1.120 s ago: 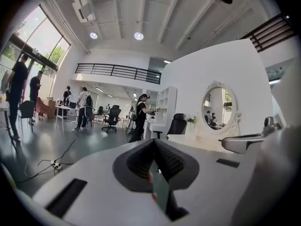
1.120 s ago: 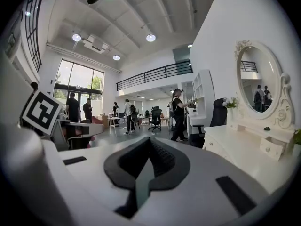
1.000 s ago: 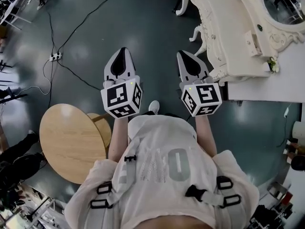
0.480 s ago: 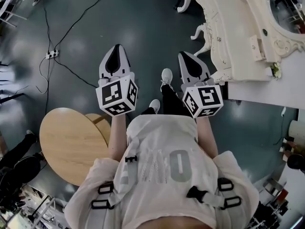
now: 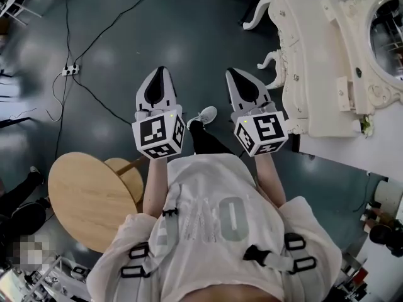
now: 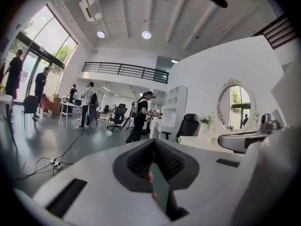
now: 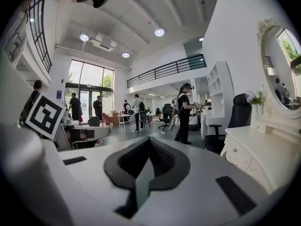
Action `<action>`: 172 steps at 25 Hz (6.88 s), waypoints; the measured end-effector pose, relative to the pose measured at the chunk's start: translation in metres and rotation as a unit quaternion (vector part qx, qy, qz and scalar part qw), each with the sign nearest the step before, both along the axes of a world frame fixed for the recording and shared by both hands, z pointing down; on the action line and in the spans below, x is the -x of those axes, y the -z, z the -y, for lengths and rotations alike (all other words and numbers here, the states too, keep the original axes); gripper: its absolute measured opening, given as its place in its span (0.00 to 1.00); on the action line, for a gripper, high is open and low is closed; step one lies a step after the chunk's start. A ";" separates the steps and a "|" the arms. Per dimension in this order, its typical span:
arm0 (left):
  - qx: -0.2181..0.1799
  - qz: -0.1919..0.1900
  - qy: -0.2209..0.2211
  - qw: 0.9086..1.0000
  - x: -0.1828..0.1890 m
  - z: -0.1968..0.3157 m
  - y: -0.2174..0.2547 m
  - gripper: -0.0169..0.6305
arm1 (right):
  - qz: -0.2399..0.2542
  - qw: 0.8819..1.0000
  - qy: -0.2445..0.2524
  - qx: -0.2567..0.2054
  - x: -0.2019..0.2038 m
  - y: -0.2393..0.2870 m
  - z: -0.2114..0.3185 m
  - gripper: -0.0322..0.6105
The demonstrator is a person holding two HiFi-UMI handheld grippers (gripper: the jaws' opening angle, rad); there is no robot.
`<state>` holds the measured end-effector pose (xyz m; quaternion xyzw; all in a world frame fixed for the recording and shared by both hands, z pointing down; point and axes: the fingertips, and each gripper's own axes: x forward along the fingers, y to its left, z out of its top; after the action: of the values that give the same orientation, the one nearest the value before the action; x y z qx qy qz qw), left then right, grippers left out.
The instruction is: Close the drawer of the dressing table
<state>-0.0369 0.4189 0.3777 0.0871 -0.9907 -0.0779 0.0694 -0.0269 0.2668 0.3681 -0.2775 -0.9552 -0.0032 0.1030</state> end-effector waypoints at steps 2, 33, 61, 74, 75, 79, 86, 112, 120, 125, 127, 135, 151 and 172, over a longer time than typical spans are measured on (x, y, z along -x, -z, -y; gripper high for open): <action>0.008 0.000 -0.012 1.000 0.017 0.007 0.004 0.06 | -0.008 1.000 0.005 0.005 0.020 -0.001 -0.001 0.06; 0.034 0.059 -0.254 0.965 0.271 0.203 0.061 0.06 | 0.006 0.955 -0.294 0.041 0.197 0.012 0.201 0.06; -0.009 0.044 -0.712 0.700 0.097 0.601 0.059 0.06 | 0.041 0.625 -0.779 -0.012 -0.075 0.038 0.447 0.06; 0.004 0.048 -0.726 0.686 0.114 0.666 0.053 0.06 | 0.034 0.612 -0.790 -0.022 -0.053 0.037 0.506 0.06; 0.004 0.049 -0.724 0.688 0.113 0.670 0.054 0.06 | 0.034 0.615 -0.788 -0.022 -0.055 0.037 0.511 0.06; -0.005 0.055 -0.709 0.703 0.106 0.685 0.061 0.06 | 0.034 0.624 -0.780 -0.021 -0.068 0.037 0.530 0.06; -0.012 0.058 -0.688 0.723 0.093 0.700 0.068 0.06 | 0.031 0.650 -0.759 -0.015 -0.084 0.035 0.556 0.06; -0.012 0.021 -0.731 0.682 0.056 0.724 0.050 0.46 | 0.007 0.656 -0.755 0.002 -0.100 0.015 0.565 0.06; 0.013 -0.009 -0.742 0.670 0.041 0.745 0.018 0.46 | -0.004 0.650 -0.760 0.004 -0.107 0.011 0.561 0.06; 0.073 -0.016 -0.745 0.663 0.028 0.767 -0.026 0.46 | -0.011 0.646 -0.764 0.010 -0.111 0.005 0.561 0.06; 0.092 -0.024 -0.743 0.662 0.026 0.776 -0.045 0.46 | -0.016 0.643 -0.766 0.014 -0.112 0.001 0.560 0.06; 0.177 -0.057 -0.737 0.650 0.026 0.800 -0.124 0.46 | -0.034 0.625 -0.780 0.025 -0.122 -0.016 0.554 0.06; 0.216 -0.092 -0.724 0.649 0.027 0.808 -0.175 0.37 | -0.059 0.609 -0.790 0.042 -0.129 -0.039 0.544 0.06; 0.238 -0.101 -0.715 0.649 0.025 0.811 -0.192 0.19 | -0.076 0.598 -0.796 0.047 -0.138 -0.052 0.542 0.06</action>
<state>-0.0622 -0.3925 0.5702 0.7409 -0.5923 0.2262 0.2216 0.1114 -0.2750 0.4203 0.5894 -0.7848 0.1462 0.1241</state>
